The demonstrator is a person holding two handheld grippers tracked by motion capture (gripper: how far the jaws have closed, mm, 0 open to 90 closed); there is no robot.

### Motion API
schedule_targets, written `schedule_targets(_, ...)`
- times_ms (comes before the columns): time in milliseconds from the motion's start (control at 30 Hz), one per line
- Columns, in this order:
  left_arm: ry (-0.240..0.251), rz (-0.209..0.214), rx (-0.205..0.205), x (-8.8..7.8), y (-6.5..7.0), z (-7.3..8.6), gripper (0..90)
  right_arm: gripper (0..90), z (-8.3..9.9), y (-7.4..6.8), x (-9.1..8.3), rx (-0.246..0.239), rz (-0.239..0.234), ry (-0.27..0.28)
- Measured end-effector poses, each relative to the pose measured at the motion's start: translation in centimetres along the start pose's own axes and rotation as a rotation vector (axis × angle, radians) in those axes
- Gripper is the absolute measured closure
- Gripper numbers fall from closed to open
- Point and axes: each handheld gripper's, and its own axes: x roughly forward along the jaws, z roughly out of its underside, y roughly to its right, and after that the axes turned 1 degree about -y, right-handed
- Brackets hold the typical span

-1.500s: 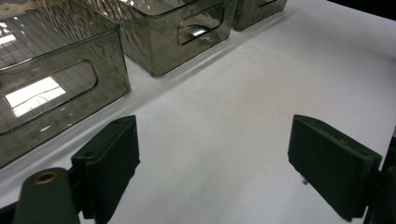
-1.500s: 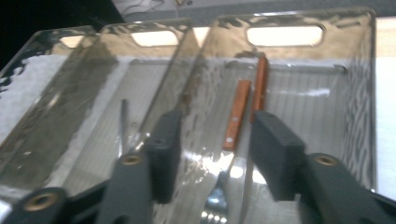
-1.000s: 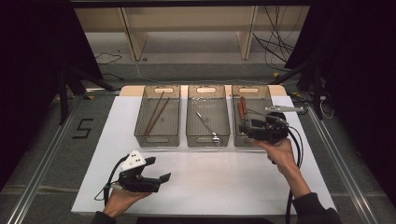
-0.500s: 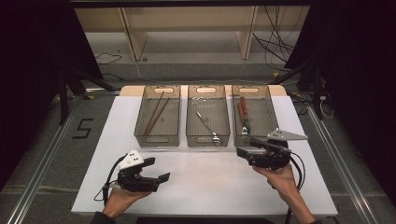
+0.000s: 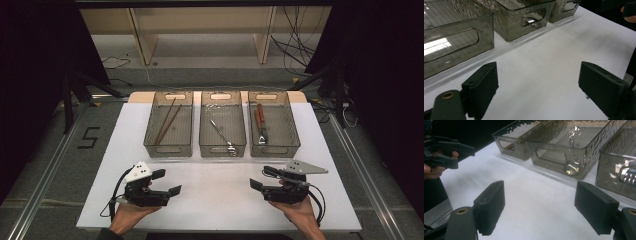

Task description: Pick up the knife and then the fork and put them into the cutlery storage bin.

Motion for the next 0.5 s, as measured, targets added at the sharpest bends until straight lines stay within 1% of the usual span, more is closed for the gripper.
schedule_targets(133,-0.006,0.009,-0.004,0.05,0.09,0.16,15.5,24.8,0.59,-0.13,-0.19,-0.006,0.007,0.004)
schedule_targets(200,-0.004,0.009,-0.004,0.02,0.16,0.19,15.5,24.8,0.73,-0.18,-0.32,0.001,0.005,0.01)
schedule_targets(300,0.003,0.013,-0.009,-0.03,0.25,0.23,15.5,24.7,0.89,-0.28,-0.44,-0.009,0.014,0.013)
schedule_targets(400,0.005,0.015,-0.006,0.01,0.27,0.3,15.5,24.7,1.04,-0.38,-0.48,-0.013,0.019,0.006)
schedule_targets(500,0.005,0.016,-0.002,0.04,0.35,0.34,15.5,24.6,1.08,-0.45,-0.48,-0.019,0.017,0.013)
